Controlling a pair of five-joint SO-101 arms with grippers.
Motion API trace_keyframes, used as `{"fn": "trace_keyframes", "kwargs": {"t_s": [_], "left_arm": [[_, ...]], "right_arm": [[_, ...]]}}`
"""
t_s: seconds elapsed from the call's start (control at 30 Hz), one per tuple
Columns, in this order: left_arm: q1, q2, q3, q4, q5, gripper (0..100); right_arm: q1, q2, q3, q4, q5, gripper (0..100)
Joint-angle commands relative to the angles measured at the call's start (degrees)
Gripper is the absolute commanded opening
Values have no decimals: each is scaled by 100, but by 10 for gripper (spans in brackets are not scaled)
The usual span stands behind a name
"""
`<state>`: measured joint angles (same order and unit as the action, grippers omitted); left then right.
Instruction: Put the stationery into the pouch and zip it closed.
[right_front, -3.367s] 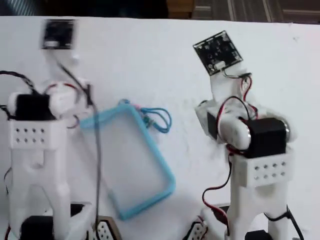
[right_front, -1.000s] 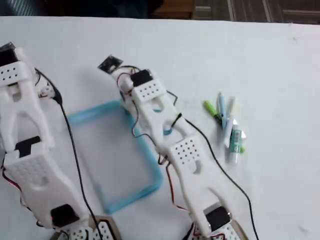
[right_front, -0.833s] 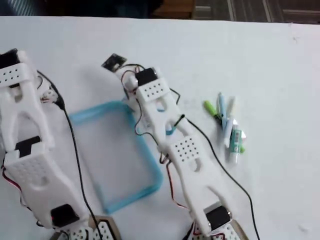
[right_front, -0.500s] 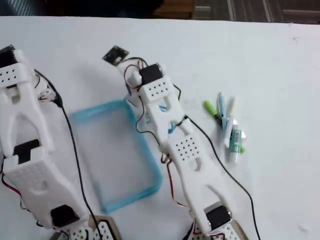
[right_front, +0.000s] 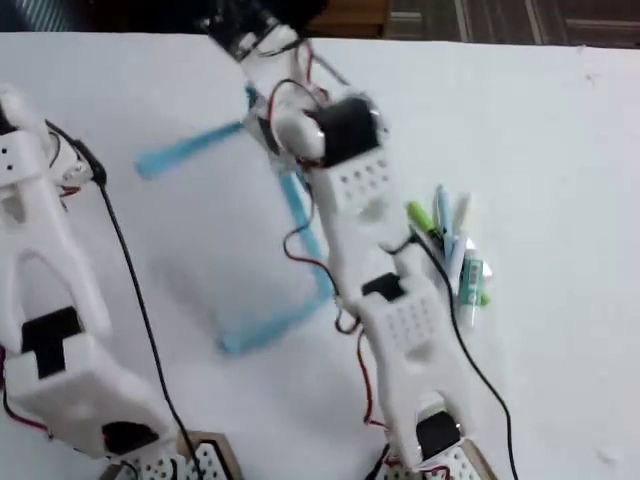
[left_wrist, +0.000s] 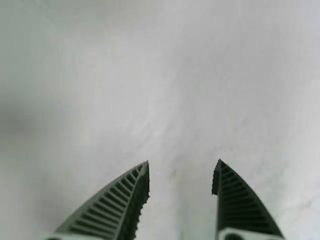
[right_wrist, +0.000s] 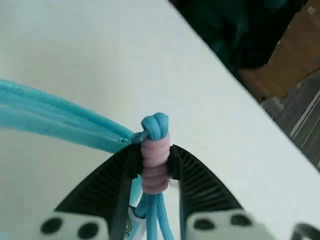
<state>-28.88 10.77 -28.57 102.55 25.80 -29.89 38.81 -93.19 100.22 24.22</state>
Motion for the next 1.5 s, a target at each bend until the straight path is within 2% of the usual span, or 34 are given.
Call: {"fn": "trace_keyframes", "kwargs": {"t_s": [0.0,0.17,0.47,0.7,0.87,1.07,1.27,1.47], "left_arm": [[-40,-734,-299,-9,97,222],[40,-1376,-554,9,97,222],[1033,-2492,26,0,79,225],[1226,-2413,-475,-18,79,225],[1824,-1851,-1178,-264,88,240],[2624,-576,-2945,-686,88,244],[3029,910,-4387,-888,62,244],[3407,1569,-4853,-695,-571,244]], "right_arm": [[-198,-1314,-149,110,9,18],[-136,-2325,976,110,18,18],[462,-3240,4193,-31,-9,18],[1191,-3266,4993,-497,9,18],[1385,-3266,5011,-497,18,18],[1349,-3275,5011,-470,18,18],[1358,-3248,5029,-462,18,18],[1349,-3266,5029,-462,18,18]]}}
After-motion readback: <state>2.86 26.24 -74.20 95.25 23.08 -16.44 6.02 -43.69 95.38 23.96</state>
